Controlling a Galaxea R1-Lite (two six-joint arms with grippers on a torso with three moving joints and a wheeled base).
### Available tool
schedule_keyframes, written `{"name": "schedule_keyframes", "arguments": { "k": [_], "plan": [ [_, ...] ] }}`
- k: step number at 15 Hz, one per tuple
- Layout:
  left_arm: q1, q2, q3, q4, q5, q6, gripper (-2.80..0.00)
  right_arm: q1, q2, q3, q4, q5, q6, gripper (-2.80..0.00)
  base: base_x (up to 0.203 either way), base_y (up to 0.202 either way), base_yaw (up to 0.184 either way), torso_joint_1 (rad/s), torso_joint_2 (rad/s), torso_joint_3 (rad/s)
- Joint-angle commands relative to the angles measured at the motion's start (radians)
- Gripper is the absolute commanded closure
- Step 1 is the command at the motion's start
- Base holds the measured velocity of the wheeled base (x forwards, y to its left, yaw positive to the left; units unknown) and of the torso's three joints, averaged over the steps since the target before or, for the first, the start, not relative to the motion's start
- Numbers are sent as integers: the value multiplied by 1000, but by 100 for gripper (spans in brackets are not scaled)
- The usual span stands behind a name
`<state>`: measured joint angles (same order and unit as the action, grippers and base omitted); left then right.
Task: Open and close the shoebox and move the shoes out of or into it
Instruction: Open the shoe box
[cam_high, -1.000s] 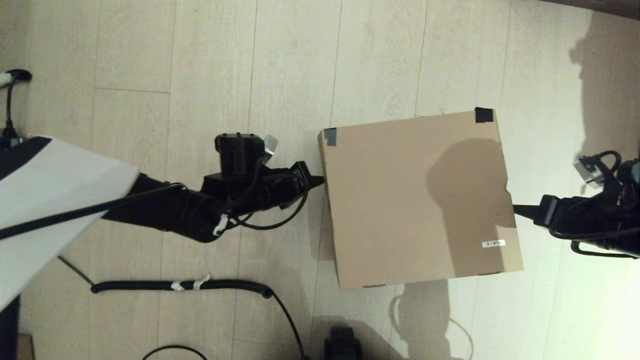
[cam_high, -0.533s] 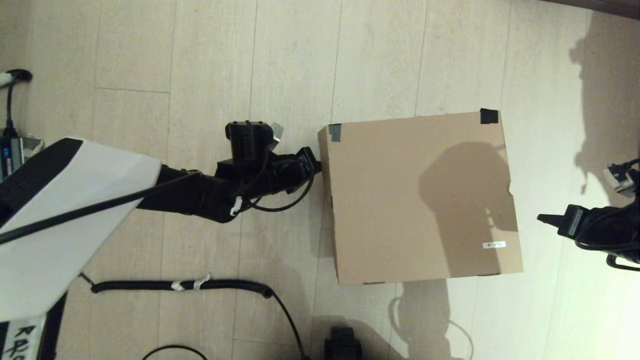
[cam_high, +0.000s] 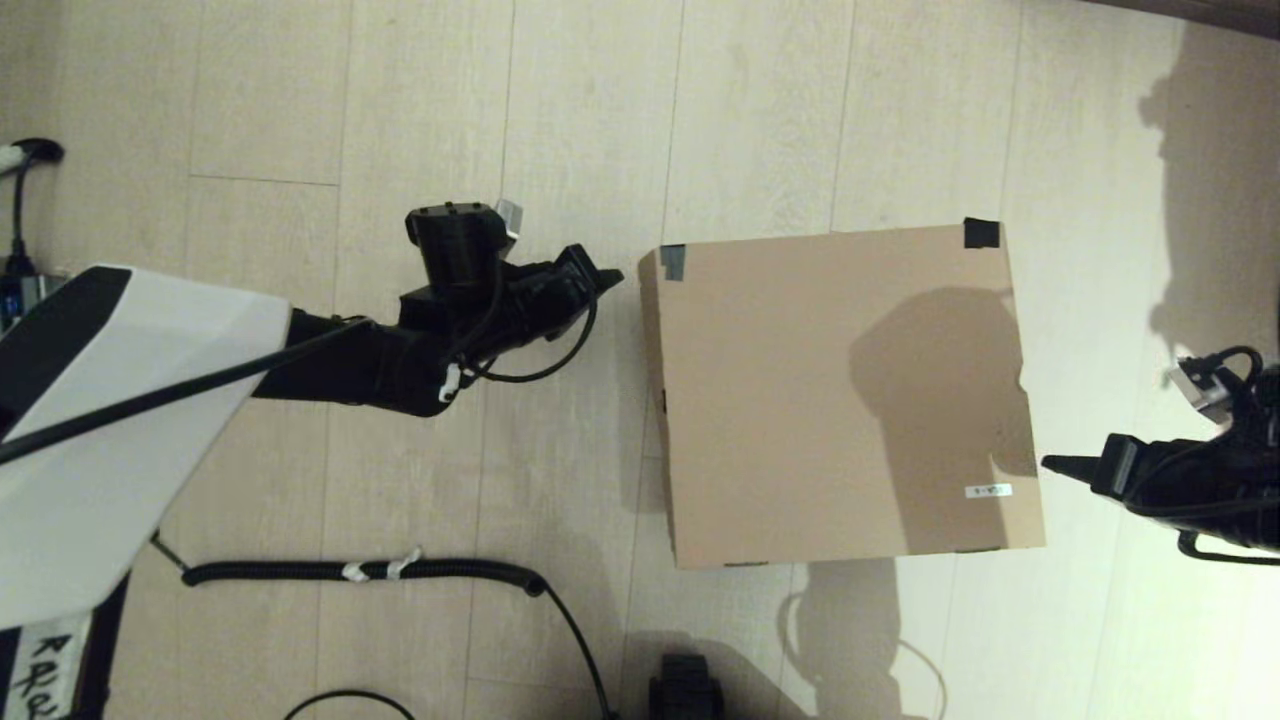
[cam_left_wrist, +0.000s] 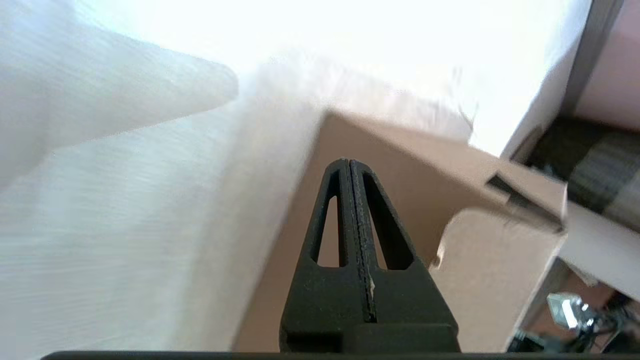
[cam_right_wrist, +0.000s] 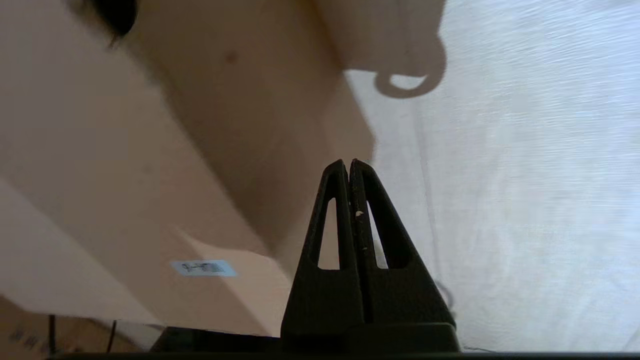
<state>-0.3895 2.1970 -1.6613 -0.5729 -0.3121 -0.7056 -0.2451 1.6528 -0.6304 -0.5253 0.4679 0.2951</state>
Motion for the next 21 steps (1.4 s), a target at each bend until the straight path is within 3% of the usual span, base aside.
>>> {"name": "schedule_keyframes", "arguments": {
  "k": [1,4,6,8,10,14,16,18,21],
  "plan": [
    [36,-49,21,11,-3,-4,0,41,23,1,-2,3,5,0,0,0,0,0,0,0],
    [87,-173,122,144,-38,29,0,153,31,1,2,-1,32,0,0,0,0,0,0,0],
    [112,-247,252,230,-71,113,0,220,25,-2,2,-10,60,0,0,0,0,0,0,0],
    [124,-315,359,258,-84,171,0,282,18,-13,2,-39,86,0,0,0,0,0,0,0],
    [127,-338,387,266,-88,186,0,331,19,-19,-2,-88,100,0,0,0,0,0,0,0],
    [138,-331,461,258,-84,207,0,255,61,-6,-11,-136,62,0,0,0,0,0,0,0],
    [139,-317,506,185,-85,206,0,218,90,-24,-71,-129,58,0,0,0,0,0,0,0],
    [135,-303,531,124,-87,195,0,207,119,-44,-104,-92,61,0,0,0,0,0,0,0],
    [129,-292,527,120,-91,134,0,208,154,-79,-107,-12,117,0,0,0,0,0,0,0]
  ]
}}
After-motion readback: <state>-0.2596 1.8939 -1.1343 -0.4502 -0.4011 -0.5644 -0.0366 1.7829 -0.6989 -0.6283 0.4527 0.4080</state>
